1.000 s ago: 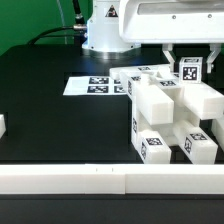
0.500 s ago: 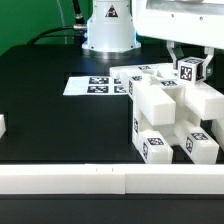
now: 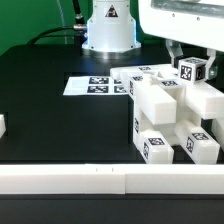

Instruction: Assemble chair

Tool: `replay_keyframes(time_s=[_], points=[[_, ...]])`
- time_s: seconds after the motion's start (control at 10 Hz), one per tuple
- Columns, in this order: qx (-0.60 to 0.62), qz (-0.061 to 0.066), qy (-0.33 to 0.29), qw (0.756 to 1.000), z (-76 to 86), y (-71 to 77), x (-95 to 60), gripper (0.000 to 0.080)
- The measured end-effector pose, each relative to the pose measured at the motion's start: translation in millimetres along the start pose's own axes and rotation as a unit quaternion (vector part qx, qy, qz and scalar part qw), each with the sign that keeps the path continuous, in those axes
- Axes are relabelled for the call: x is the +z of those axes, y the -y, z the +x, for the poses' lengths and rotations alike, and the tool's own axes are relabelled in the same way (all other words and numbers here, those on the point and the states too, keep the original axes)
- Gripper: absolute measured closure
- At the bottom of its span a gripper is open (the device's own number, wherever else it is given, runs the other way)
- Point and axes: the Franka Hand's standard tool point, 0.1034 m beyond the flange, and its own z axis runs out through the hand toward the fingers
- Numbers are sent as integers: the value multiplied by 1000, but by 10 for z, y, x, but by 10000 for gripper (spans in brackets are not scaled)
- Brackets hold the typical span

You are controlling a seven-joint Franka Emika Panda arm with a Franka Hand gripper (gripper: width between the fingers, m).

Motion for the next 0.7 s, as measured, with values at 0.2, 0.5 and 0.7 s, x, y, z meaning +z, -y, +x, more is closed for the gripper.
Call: replay_keyframes(time_s=[0.2,0.5,0.7], points=[[-36,-1,1,999,-12,3,-10,165],[-185,-4,-2,983,-48,17,-2,151],[-277,-4,-2,961,-36,15,-6,151]])
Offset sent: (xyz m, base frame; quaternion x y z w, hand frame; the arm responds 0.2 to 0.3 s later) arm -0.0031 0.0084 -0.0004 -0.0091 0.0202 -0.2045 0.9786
